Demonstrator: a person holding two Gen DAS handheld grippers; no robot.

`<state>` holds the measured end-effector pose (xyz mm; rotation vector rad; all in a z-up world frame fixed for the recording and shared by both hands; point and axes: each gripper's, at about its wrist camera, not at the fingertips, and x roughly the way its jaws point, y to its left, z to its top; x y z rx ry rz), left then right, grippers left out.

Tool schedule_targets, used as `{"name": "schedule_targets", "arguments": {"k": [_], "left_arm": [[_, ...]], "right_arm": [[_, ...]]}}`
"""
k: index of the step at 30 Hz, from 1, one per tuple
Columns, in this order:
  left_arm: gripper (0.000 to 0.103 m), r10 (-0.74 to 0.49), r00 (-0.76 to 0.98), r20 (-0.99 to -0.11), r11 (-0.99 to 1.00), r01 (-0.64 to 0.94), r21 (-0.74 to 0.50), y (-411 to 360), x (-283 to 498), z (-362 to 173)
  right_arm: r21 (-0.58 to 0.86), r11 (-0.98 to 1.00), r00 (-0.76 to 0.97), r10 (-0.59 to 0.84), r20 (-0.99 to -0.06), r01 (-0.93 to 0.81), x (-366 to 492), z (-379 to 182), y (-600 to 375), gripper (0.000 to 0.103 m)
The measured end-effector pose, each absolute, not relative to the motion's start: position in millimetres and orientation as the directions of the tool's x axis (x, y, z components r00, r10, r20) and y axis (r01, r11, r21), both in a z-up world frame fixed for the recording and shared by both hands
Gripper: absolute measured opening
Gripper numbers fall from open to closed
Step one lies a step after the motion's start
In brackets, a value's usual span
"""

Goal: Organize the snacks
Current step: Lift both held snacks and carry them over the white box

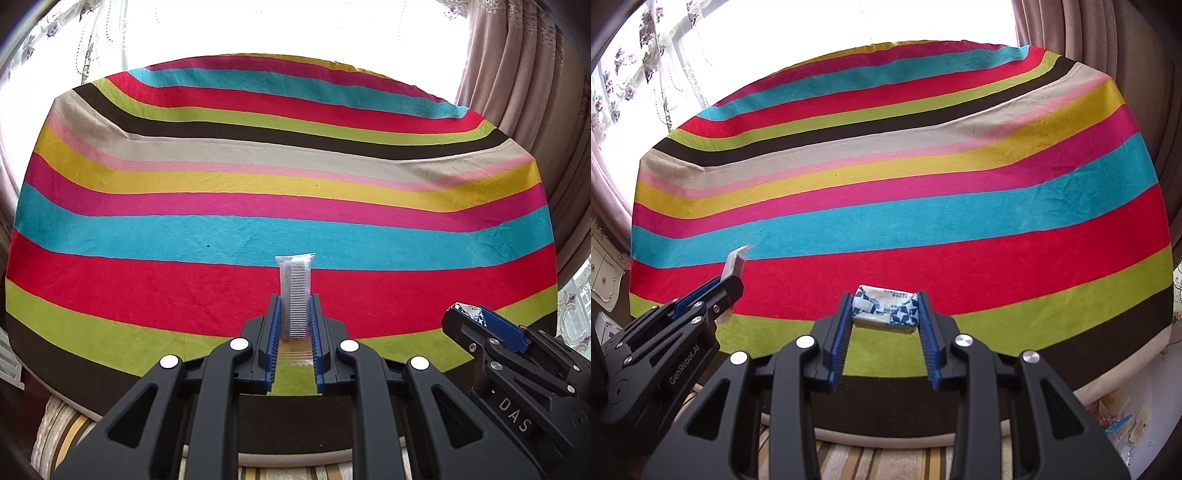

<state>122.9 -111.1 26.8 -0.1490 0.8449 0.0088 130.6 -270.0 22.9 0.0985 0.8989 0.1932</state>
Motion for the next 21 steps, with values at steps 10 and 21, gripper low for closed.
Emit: {"name": "schedule_targets", "arguments": {"k": [10, 21], "left_arm": [[0.013, -0.1, 0.654, -0.75, 0.994, 0.042, -0.096, -162, 96, 41], [0.013, -0.245, 0.573, -0.782, 0.967, 0.203, -0.154, -228, 69, 41]], "right_arm": [[0.185, 0.978, 0.618, 0.204, -0.759, -0.095, 101, 30, -312, 0.035], [0.19, 0.981, 0.63, 0.167, -0.758, -0.032, 64, 38, -365, 0.035]]}}
